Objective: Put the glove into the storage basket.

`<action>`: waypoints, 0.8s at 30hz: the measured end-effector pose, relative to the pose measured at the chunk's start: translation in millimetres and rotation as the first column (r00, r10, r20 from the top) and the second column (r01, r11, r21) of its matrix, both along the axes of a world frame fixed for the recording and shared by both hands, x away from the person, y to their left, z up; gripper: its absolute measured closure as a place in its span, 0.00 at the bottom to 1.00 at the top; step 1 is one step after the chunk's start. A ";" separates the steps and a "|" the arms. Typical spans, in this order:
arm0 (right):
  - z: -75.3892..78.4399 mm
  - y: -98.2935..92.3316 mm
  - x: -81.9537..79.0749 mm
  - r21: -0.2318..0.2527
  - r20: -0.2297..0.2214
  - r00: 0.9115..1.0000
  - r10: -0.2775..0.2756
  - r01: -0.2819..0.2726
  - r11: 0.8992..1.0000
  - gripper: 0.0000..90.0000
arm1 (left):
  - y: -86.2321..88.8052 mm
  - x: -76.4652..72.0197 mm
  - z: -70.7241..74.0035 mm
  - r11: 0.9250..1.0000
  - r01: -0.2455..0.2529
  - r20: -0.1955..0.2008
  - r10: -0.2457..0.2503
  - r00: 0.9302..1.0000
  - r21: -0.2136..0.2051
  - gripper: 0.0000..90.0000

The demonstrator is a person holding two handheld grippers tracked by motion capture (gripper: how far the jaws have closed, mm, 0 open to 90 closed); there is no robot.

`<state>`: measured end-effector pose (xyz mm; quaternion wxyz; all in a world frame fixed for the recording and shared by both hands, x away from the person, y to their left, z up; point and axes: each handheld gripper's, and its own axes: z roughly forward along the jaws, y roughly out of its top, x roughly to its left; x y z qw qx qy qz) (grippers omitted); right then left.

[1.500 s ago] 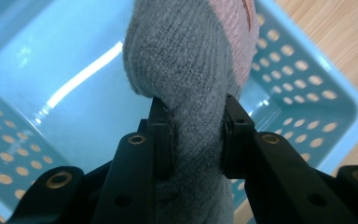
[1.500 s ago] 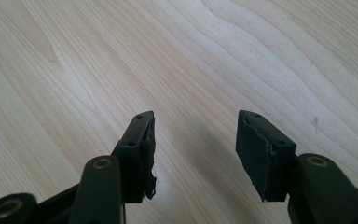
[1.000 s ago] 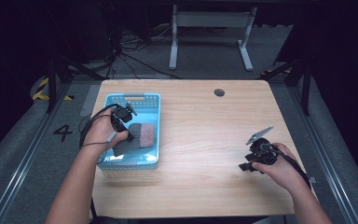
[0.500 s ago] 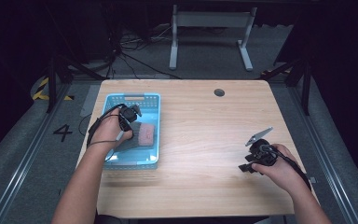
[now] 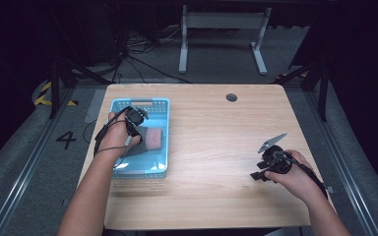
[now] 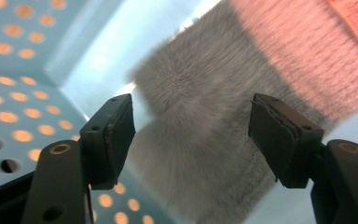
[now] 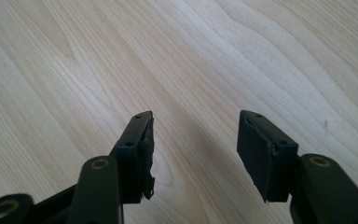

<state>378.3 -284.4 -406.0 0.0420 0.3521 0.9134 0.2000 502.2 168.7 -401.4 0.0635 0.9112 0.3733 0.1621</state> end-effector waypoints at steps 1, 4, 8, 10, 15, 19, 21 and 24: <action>0.3 0.5 0.3 0.002 0.001 1.000 0.005 -0.005 1.000 0.52 | 0.6 -0.5 1.5 1.000 -0.007 0.006 0.007 1.000 -0.006 0.35; 1.6 1.8 1.6 0.005 0.005 1.000 0.009 -0.009 1.000 0.52 | 2.0 -4.0 7.3 1.000 -0.003 0.024 0.004 1.000 -0.025 0.34; 4.2 2.7 4.6 0.011 0.012 1.000 0.018 -0.018 1.000 0.52 | 4.4 -13.0 20.1 0.998 -0.009 0.062 0.013 0.998 -0.061 0.34; 5.8 3.8 6.0 0.014 0.015 1.000 0.020 -0.020 1.000 0.52 | 5.4 -19.7 28.2 0.996 -0.008 0.078 0.016 0.997 -0.090 0.33; 10.0 5.6 10.2 0.021 0.027 0.999 0.034 -0.035 0.999 0.52 | 3.6 -42.7 47.7 0.982 0.018 0.097 0.000 0.995 -0.190 0.36; 13.0 7.0 13.8 0.031 0.042 0.998 0.043 -0.044 0.999 0.52 | -1.0 -63.8 62.0 0.970 0.048 0.107 -0.022 0.994 -0.239 0.38; 13.8 7.8 15.4 0.036 0.049 0.997 0.051 -0.053 0.998 0.52 | -4.3 -74.6 68.0 0.963 0.062 0.112 -0.034 0.993 -0.263 0.39; 14.0 8.7 17.1 0.040 0.057 0.997 0.059 -0.061 0.997 0.52 | -10.6 -90.9 76.4 0.955 0.083 0.122 -0.050 0.991 -0.285 0.40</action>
